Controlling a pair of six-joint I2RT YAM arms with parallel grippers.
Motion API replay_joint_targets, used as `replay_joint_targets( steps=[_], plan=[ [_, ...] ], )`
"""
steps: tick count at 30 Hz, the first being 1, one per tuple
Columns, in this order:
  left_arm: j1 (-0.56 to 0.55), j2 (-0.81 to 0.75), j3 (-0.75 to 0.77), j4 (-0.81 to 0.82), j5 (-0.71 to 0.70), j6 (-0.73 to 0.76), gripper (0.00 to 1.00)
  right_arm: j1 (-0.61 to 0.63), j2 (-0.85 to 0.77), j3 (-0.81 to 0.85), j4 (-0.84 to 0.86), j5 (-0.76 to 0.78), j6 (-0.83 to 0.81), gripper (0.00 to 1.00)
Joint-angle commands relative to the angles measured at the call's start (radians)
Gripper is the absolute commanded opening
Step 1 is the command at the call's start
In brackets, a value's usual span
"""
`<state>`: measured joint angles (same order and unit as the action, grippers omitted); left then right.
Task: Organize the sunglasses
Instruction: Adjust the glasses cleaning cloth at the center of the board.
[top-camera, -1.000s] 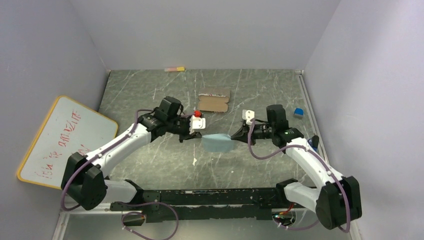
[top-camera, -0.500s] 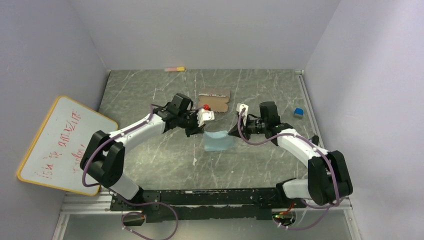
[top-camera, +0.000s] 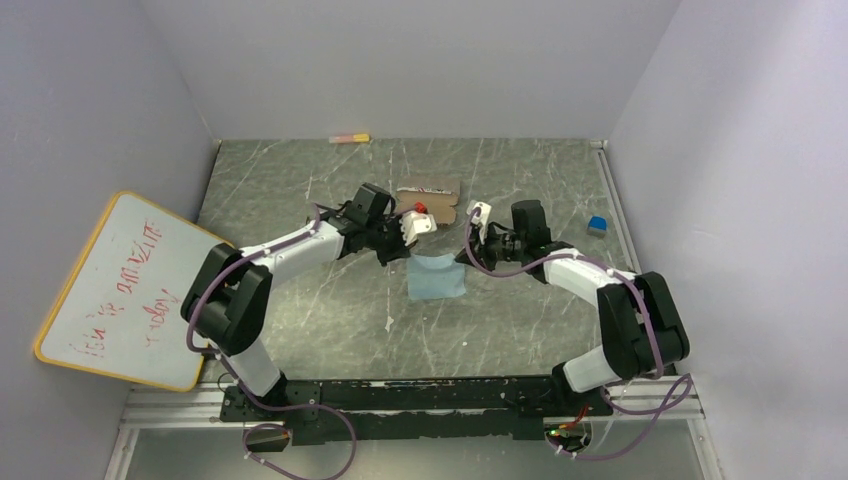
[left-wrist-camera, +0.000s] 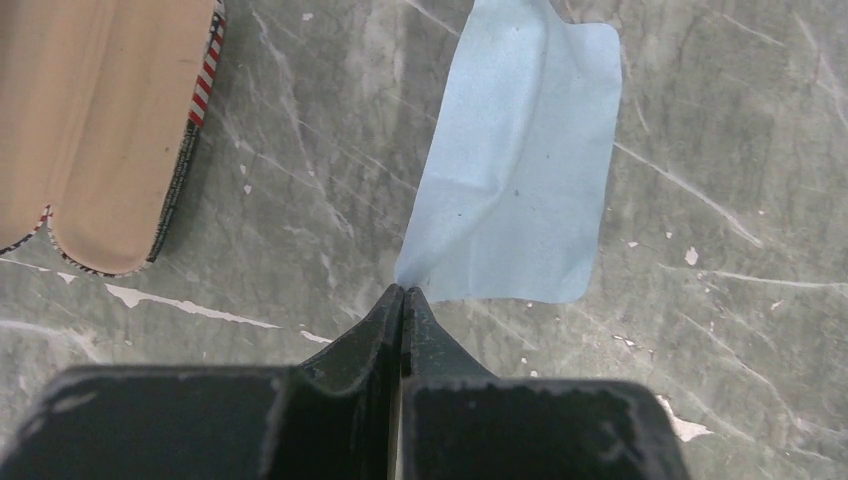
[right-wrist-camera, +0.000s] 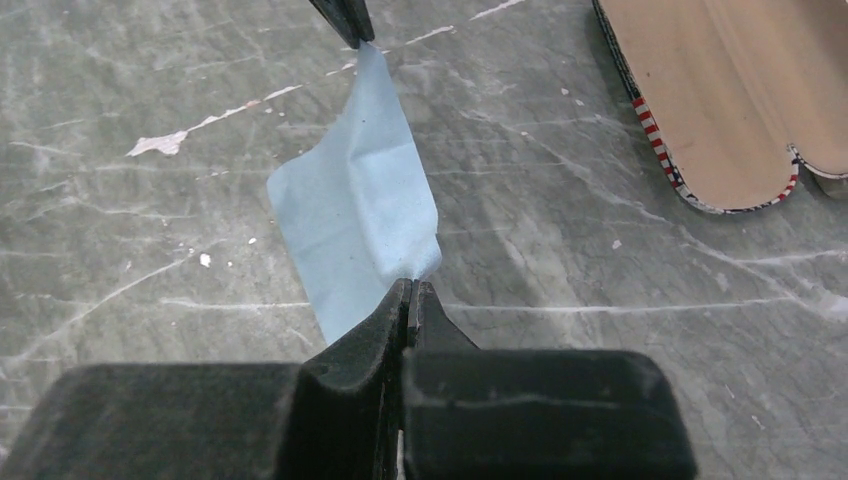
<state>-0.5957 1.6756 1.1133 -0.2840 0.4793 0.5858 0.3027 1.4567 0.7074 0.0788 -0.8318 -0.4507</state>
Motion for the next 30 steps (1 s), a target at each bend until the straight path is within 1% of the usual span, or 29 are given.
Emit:
replay_joint_targets(
  steps=[1, 14, 20, 30],
  plan=[
    [-0.004, 0.008, 0.030, 0.063, -0.018, -0.019, 0.05, 0.004, 0.039, 0.048, 0.088, 0.042, 0.019, 0.00],
    [-0.006, 0.038, 0.002, 0.125, -0.097, -0.026, 0.05, 0.004, 0.131, 0.106, 0.078, 0.041, 0.000, 0.00],
    [-0.009, 0.030, -0.012, 0.133, -0.080, -0.025, 0.05, 0.003, 0.163, 0.134, 0.018, 0.034, -0.027, 0.00],
    [-0.009, 0.030, -0.049, 0.113, -0.035, 0.013, 0.05, 0.003, 0.171, 0.145, -0.075, -0.004, -0.108, 0.00]
  ],
)
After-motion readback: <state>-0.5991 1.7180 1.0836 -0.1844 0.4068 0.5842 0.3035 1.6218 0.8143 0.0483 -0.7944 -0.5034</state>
